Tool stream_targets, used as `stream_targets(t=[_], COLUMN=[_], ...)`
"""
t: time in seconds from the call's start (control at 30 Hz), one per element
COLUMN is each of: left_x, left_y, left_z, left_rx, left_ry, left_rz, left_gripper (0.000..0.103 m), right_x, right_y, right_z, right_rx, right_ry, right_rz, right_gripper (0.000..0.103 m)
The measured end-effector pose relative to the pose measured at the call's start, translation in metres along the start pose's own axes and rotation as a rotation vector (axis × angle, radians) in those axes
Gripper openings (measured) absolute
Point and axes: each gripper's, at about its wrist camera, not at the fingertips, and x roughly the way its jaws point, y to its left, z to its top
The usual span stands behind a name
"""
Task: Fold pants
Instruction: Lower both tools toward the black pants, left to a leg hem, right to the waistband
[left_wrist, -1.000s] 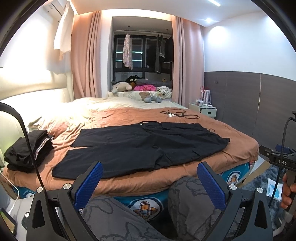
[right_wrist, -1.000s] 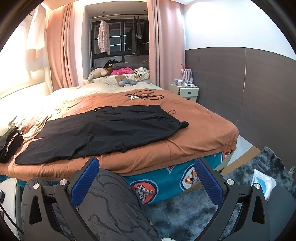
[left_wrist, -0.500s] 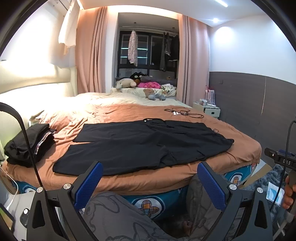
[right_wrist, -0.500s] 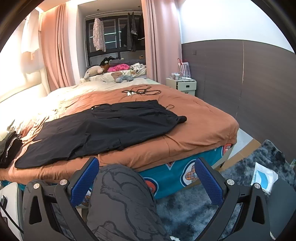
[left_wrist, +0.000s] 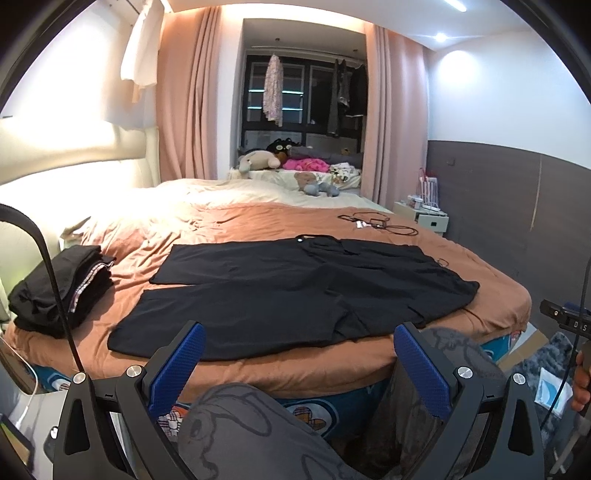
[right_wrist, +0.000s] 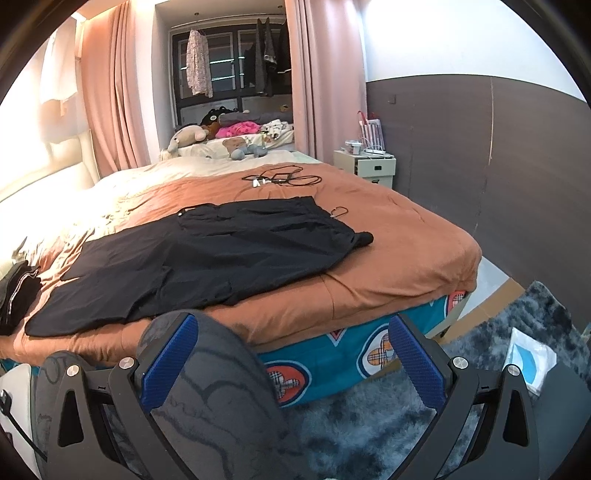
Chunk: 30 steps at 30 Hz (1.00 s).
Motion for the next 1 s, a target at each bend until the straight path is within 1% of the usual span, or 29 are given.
stream_targets(t=[0.13,0.23,0.33,0.4,0.53,0.63,0.7,0.83,0.93,1.0], left_x=[0.017,0.027,0.036,0.04,0.043,0.046,0.05,0.059,0.07,0.077], left_y=[0.012,0.024,0.038,0.049,0.073,0.089,0.102,0.126,0.145,0.157], left_z=[0.011,0.021,0.03,0.035,0.041,0.041,0.04,0.035,0.03,0.026], left_rx=[-0.015,-0.033,-0.039,-0.053,-0.081,-0.113,-0.141,-0.214,-0.263,-0.295], left_ry=[0.021,0.035,0.043,0.056,0.067,0.082,0.089,0.111,0.14,0.156], left_rz=[0.044,0.078,0.123,0.155,0.21,0.232,0.248,0.284,0.338,0.353], left_gripper=[0.103,0.103,0.103,0.102,0.102,0.1,0.1,0.098,0.095,0.094], right_x=[0.023,0.04,0.058,0.068,0.089,0.101,0.106,0.109,0.118,0.129], right_y=[-0.009,-0.02,-0.034,-0.044,-0.062,-0.062,-0.06,-0.039,-0.032,-0.032], right_z=[0.015,0.027,0.039,0.045,0.052,0.055,0.056,0.057,0.057,0.06], right_rx=[0.017,0.058,0.116,0.136,0.128,0.107,0.099,0.086,0.077,0.073], right_ry=[0.019,0.043,0.076,0.087,0.098,0.1,0.106,0.088,0.1,0.113], right_rz=[0.026,0.052,0.114,0.125,0.105,0.083,0.064,0.03,0.03,0.034], right_gripper=[0.103,0.103,0.103,0.103,0.103,0.103,0.103,0.103,0.103,0.103])
